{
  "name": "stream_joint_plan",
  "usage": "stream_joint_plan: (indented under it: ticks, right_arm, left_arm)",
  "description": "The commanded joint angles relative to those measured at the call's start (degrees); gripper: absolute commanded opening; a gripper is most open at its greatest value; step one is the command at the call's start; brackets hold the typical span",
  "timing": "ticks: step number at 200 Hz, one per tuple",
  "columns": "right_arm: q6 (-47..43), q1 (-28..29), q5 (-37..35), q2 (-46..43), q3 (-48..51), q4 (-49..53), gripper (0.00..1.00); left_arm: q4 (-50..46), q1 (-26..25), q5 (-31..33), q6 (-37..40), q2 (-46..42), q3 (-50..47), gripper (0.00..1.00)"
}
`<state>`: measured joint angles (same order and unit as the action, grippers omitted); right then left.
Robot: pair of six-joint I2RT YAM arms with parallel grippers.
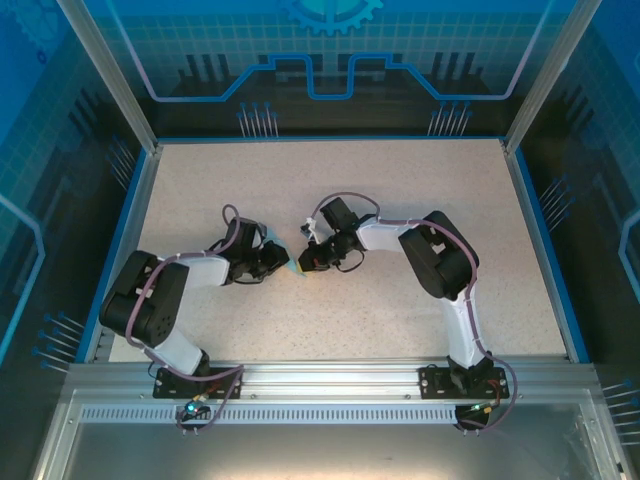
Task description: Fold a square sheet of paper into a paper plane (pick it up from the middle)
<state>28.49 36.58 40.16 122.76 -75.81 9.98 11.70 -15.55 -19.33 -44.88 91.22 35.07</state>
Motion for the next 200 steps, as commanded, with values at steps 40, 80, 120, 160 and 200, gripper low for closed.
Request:
stream_joint_plan:
  ticks: [40, 80, 120, 160, 200]
  right_arm:
    - [4.3, -1.4, 4.0, 3.4, -0.2, -0.3, 0.00]
    - [4.3, -1.4, 2.6, 4.9, -1.7, 3.2, 0.00]
    - [5.4, -1.5, 2.4, 6.3, -2.2, 3.9, 0.00]
    - [5.8, -1.5, 2.2, 7.0, -2.8, 4.8, 0.00]
    - [5.8, -1.6, 2.0, 7.3, -3.1, 5.5, 0.00]
  left_arm:
    - [4.7, -0.8, -4.1, 1.8, -3.4, -3.0, 0.20]
    - [5.9, -1.2, -4.2, 1.7, -0.9, -3.5, 0.16]
    - [6.0, -1.2, -4.1, 2.2, 0.7, -3.1, 0.13]
    - [5.4, -1.2, -3.5, 3.0, 1.8, -2.6, 0.11]
    - [5.2, -1.2, -2.7, 3.4, 2.9, -2.0, 0.10]
